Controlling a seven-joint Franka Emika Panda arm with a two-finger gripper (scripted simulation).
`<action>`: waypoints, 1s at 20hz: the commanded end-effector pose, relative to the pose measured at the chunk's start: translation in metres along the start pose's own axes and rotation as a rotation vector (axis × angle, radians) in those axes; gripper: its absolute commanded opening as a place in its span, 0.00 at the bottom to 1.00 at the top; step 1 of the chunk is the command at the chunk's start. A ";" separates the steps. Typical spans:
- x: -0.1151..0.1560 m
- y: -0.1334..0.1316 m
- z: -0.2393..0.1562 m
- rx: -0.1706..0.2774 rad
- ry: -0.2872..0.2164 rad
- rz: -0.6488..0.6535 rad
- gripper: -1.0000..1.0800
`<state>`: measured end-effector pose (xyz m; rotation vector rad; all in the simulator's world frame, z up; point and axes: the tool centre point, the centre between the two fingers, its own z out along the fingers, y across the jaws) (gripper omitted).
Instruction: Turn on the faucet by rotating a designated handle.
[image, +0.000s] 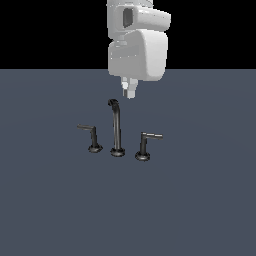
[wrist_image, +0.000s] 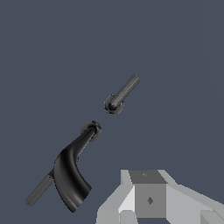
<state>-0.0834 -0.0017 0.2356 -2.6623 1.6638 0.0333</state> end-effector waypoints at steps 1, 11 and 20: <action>0.010 -0.006 0.014 0.002 0.001 0.068 0.00; 0.058 -0.023 0.071 0.008 0.008 0.345 0.00; 0.099 -0.026 0.114 0.012 0.015 0.564 0.00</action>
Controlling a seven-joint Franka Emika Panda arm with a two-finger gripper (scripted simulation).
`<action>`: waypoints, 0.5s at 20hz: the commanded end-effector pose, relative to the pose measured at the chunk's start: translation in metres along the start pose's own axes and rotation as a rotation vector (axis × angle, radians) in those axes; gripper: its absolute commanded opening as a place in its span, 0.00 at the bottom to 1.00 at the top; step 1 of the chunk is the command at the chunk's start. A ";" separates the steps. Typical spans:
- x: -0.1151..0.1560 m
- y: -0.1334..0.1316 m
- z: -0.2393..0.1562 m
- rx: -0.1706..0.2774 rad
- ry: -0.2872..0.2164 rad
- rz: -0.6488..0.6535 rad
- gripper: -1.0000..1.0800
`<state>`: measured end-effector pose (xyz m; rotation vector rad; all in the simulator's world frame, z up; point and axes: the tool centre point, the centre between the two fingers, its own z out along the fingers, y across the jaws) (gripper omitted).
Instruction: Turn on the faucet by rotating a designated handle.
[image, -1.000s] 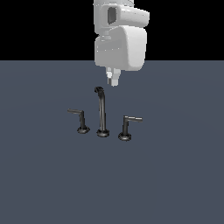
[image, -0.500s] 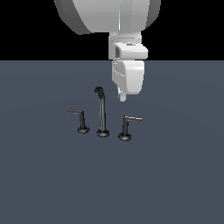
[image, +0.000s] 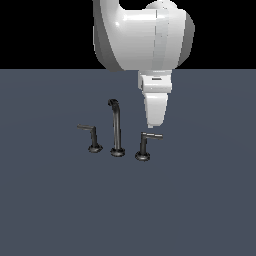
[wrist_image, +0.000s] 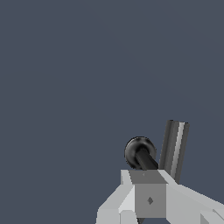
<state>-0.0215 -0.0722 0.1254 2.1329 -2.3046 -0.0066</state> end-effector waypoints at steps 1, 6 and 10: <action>0.008 -0.005 0.010 0.002 0.002 0.051 0.00; 0.020 -0.010 0.023 0.004 0.003 0.119 0.00; 0.024 -0.012 0.027 0.004 0.003 0.142 0.00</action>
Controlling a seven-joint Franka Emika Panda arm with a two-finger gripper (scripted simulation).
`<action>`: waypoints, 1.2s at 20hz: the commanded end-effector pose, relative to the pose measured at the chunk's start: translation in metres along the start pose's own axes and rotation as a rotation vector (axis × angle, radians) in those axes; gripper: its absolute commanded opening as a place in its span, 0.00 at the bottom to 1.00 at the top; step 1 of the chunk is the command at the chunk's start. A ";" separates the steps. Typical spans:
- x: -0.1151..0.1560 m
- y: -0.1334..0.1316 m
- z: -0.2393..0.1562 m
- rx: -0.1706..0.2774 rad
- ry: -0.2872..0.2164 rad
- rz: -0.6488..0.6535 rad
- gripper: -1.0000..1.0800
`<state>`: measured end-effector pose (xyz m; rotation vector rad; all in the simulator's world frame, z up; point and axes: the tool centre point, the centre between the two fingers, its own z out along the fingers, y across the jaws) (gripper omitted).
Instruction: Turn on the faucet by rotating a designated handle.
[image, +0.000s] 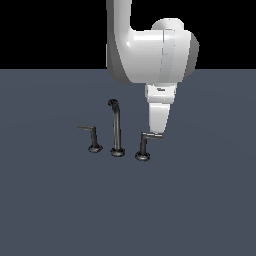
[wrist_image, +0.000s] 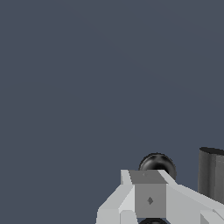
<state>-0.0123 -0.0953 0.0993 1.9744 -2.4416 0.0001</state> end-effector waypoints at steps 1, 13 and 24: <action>0.001 -0.001 0.001 0.001 0.000 0.009 0.00; 0.013 0.025 0.001 0.001 -0.001 0.009 0.00; 0.010 0.048 0.001 0.008 -0.003 0.004 0.00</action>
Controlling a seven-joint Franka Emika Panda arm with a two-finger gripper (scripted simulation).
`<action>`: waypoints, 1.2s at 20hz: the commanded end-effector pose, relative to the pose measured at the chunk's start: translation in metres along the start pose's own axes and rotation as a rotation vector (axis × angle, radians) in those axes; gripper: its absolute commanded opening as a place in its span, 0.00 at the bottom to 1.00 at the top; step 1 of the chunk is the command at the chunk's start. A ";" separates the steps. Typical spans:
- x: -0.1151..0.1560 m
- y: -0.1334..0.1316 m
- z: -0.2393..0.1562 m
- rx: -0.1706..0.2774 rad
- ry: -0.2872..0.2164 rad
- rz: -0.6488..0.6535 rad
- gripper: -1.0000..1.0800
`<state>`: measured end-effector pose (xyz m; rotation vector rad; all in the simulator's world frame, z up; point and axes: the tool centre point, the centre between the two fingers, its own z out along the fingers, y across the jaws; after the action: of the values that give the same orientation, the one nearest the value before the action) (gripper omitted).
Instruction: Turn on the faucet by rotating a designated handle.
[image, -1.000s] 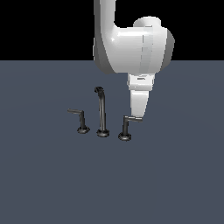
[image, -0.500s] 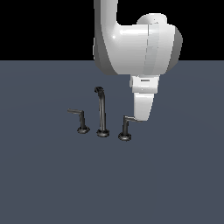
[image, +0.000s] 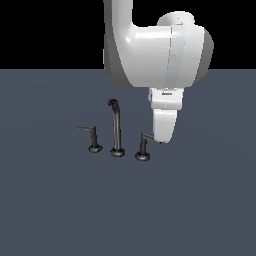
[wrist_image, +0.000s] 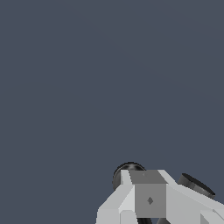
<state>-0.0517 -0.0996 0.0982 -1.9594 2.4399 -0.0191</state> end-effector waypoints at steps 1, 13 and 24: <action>-0.003 0.014 0.000 -0.011 0.000 -0.002 0.00; -0.009 0.042 0.000 -0.012 0.003 0.013 0.00; -0.031 0.057 -0.001 -0.013 0.005 0.035 0.00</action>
<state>-0.1020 -0.0617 0.0979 -1.9184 2.4887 -0.0078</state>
